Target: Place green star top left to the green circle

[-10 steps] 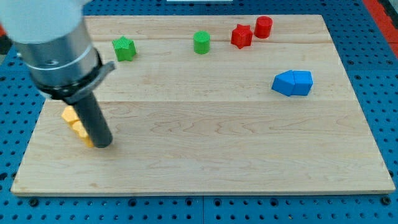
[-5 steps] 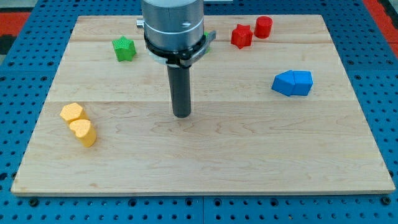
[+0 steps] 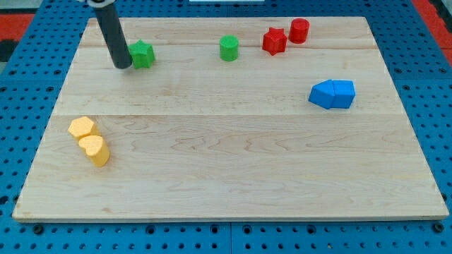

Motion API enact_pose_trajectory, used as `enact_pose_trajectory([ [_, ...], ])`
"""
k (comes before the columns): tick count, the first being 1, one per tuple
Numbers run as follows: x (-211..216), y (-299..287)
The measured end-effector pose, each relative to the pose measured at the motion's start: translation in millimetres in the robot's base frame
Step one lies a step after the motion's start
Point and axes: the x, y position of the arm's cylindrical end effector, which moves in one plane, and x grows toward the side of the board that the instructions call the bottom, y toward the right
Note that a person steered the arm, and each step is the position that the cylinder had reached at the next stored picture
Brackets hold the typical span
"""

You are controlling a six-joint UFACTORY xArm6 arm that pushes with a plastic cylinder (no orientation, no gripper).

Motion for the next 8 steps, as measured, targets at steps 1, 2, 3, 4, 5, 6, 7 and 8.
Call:
enact_pose_trajectory([
  [1,-28.5,35.2],
  [2,-45.9,78.7],
  [3,-21.2,63.0],
  [4,1.2,88.7],
  [5,-14.6,97.3],
  [6,-32.0,102.9],
  [7,-41.7,124.3],
  [8,-49.4,136.4],
])
